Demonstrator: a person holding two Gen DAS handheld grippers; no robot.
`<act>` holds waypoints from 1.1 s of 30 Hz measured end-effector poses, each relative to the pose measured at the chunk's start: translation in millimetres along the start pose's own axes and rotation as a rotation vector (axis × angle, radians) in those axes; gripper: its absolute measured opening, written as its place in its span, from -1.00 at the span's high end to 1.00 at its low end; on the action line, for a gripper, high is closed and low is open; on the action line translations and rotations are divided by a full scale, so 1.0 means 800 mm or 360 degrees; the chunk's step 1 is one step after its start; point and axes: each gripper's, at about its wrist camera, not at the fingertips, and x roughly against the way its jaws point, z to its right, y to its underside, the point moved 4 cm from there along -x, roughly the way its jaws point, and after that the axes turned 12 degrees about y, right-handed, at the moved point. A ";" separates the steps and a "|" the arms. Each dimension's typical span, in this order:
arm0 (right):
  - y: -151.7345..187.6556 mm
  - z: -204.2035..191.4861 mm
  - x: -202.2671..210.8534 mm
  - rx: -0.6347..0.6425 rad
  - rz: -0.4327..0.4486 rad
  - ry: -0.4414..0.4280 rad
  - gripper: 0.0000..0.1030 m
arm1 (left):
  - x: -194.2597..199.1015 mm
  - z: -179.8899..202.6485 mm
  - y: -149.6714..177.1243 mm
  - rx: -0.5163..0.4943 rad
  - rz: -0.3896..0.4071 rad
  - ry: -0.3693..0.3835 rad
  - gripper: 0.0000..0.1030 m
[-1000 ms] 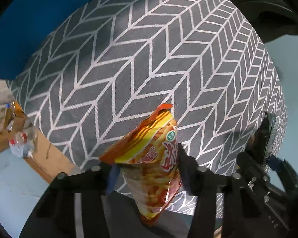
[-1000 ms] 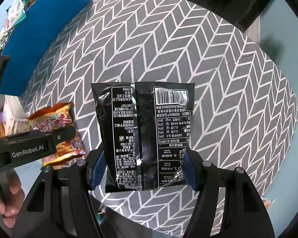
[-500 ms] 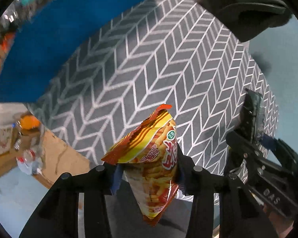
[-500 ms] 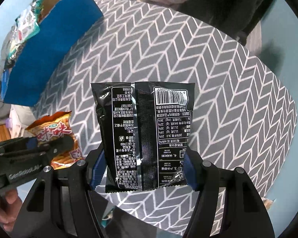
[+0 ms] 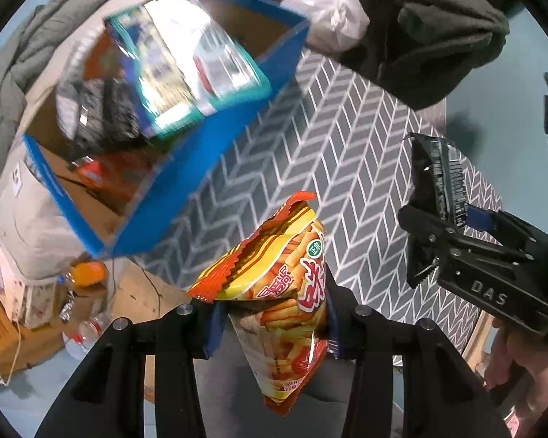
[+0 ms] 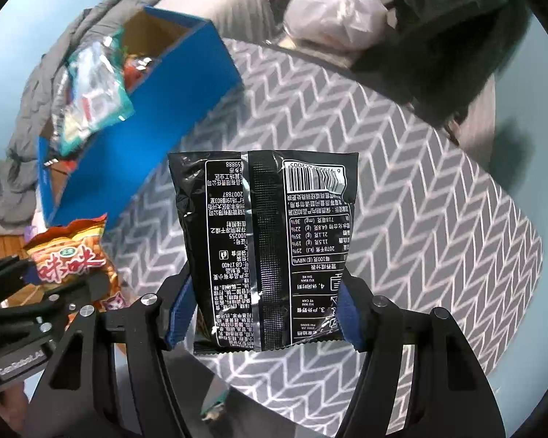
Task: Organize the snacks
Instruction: 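Carry both packets over the box and open both tools to drop them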
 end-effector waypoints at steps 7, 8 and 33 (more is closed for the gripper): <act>-0.045 -0.041 0.019 0.0068 0.0080 -0.0029 -0.28 | 0.039 -0.024 -0.029 0.0017 0.0084 -0.0039 0.13; -0.051 -0.046 0.021 0.0077 0.0088 -0.0034 -0.28 | 0.042 -0.027 -0.033 0.0022 0.0091 -0.0044 0.13; -0.206 -0.185 -0.004 0.0327 0.0121 -0.0087 -0.28 | 0.065 -0.172 -0.139 0.0217 0.0224 -0.0129 0.13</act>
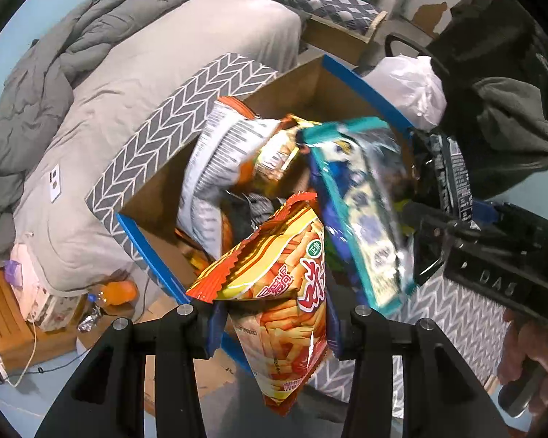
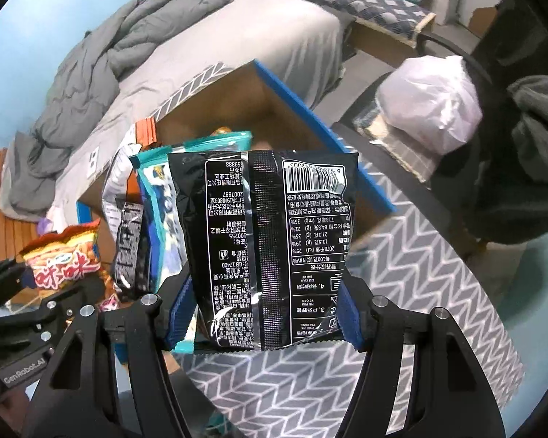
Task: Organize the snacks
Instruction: 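Carry both packets over the box and open both tools to drop them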
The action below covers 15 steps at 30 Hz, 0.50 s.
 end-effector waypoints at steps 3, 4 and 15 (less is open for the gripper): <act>-0.011 -0.016 -0.017 0.0021 -0.0033 0.0004 -0.28 | -0.008 -0.009 -0.012 0.0016 -0.0016 -0.0002 0.13; -0.015 -0.022 -0.023 0.0028 -0.0042 0.0007 -0.28 | -0.011 -0.010 -0.016 0.0018 -0.0018 -0.0002 0.13; -0.066 -0.046 -0.055 0.0060 -0.0097 0.0045 -0.27 | -0.035 -0.024 -0.040 0.0005 -0.0103 0.0021 0.12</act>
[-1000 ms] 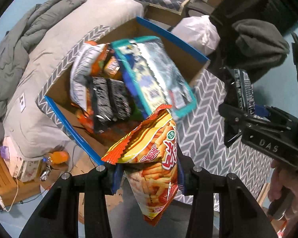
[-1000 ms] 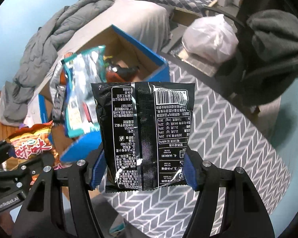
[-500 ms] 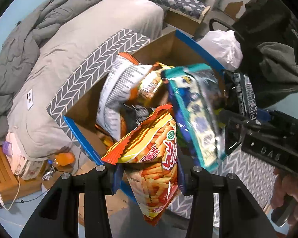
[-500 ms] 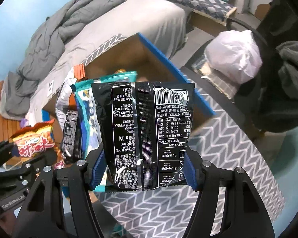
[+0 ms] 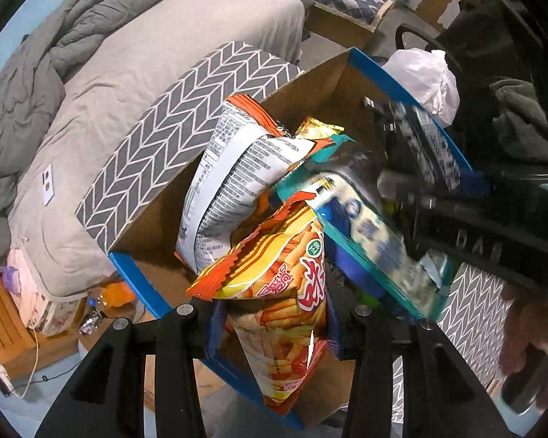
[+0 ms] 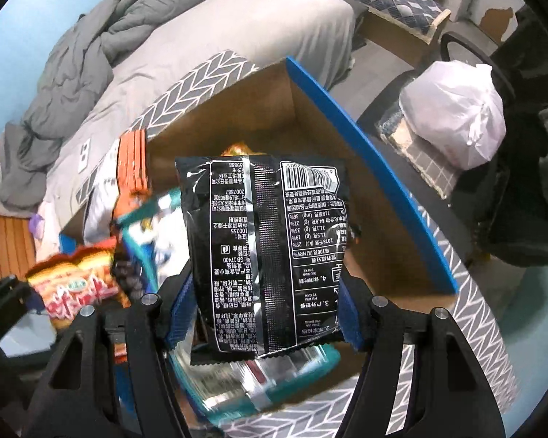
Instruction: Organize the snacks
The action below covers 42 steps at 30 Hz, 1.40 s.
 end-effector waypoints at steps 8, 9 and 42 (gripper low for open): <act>-0.033 -0.006 -0.004 0.0098 -0.0066 0.0029 -0.32 | 0.003 -0.005 -0.005 0.0029 -0.0014 0.0032 -0.37; -0.034 -0.009 -0.003 0.0119 -0.0065 0.0045 -0.42 | 0.005 -0.006 -0.005 0.0030 -0.0004 0.0030 -0.45; 0.016 0.040 0.176 -0.0372 0.0302 0.0226 -0.49 | 0.142 0.039 -0.025 -0.0452 0.0275 0.0016 -0.46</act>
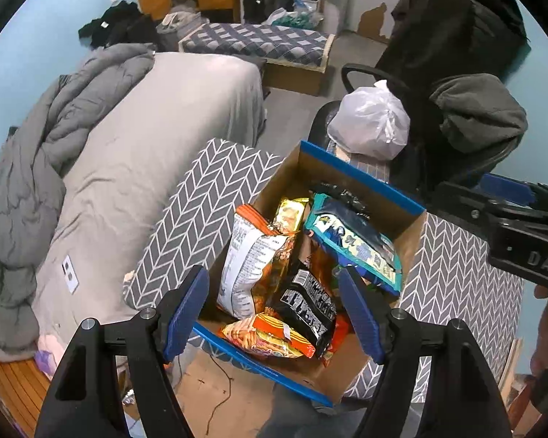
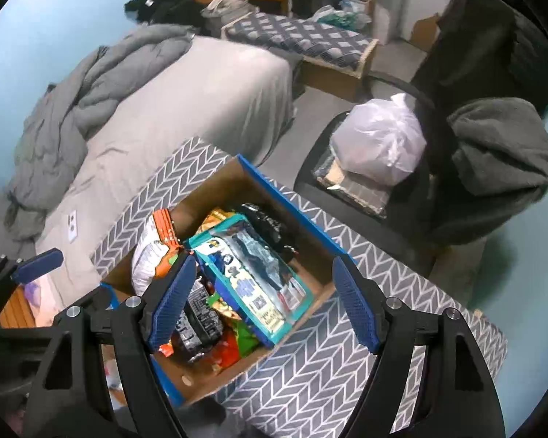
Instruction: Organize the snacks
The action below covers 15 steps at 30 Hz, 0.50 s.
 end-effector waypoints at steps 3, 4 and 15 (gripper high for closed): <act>0.004 0.009 0.016 -0.0059 0.0033 0.0018 -0.49 | 0.008 0.003 -0.004 -0.0003 0.0016 0.0008 -0.46; 0.006 0.013 0.021 -0.0078 0.0041 0.0021 -0.49 | 0.012 0.005 -0.005 -0.0007 0.0029 0.0007 -0.46; 0.037 0.045 0.061 -0.0257 0.0087 0.0105 -0.49 | 0.037 0.025 -0.015 -0.0151 0.0098 -0.0010 -0.65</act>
